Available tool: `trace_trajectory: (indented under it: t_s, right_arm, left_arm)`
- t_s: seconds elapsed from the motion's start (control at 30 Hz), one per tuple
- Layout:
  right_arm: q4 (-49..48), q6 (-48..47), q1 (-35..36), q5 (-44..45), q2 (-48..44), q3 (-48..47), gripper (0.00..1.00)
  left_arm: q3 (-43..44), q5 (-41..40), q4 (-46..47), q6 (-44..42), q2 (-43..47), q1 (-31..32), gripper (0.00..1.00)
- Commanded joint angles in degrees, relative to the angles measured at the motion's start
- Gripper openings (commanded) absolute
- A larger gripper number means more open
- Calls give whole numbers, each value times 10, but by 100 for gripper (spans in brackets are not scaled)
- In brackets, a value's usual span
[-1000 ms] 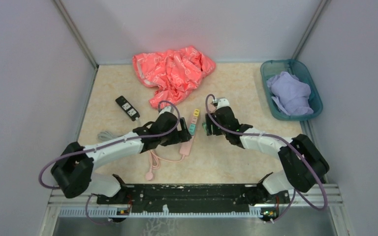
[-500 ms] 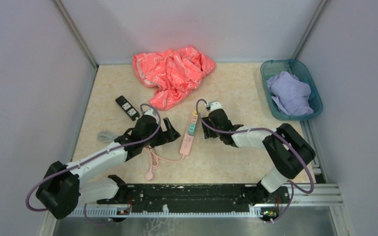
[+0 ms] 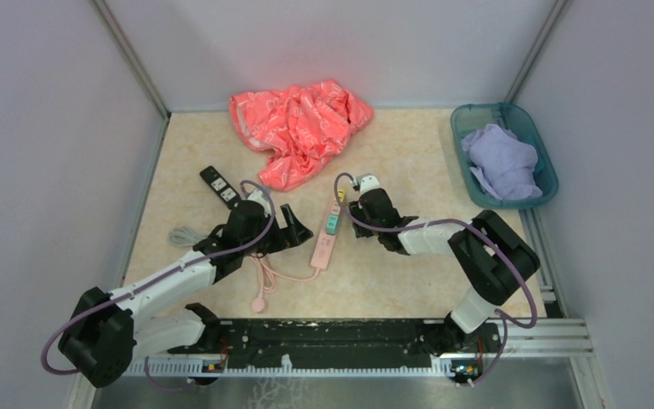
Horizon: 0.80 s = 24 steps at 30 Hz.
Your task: Insert the plug
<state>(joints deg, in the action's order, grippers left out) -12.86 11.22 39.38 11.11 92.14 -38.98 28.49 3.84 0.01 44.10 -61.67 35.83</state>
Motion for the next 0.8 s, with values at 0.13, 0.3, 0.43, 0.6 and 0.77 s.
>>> trace_trajectory:
  t_s: [0.13,0.3,0.43,0.6,0.77]
  right_arm:
    - [-14,-17,44,4,-97,43,26]
    - [8,-30,72,5,-166,63,24]
    - [30,-49,99,4,-225,71,24]
    - [30,-92,133,-19,-282,80,24]
    - [3,-136,154,-43,-301,86,24]
  left_arm:
    - [-7,60,49,-4,10,-21,100]
    - [-4,109,64,-3,13,-34,100]
    - [9,148,67,-3,7,-39,100]
    - [20,194,88,1,-8,-40,99]
    - [27,247,128,24,-32,-40,94]
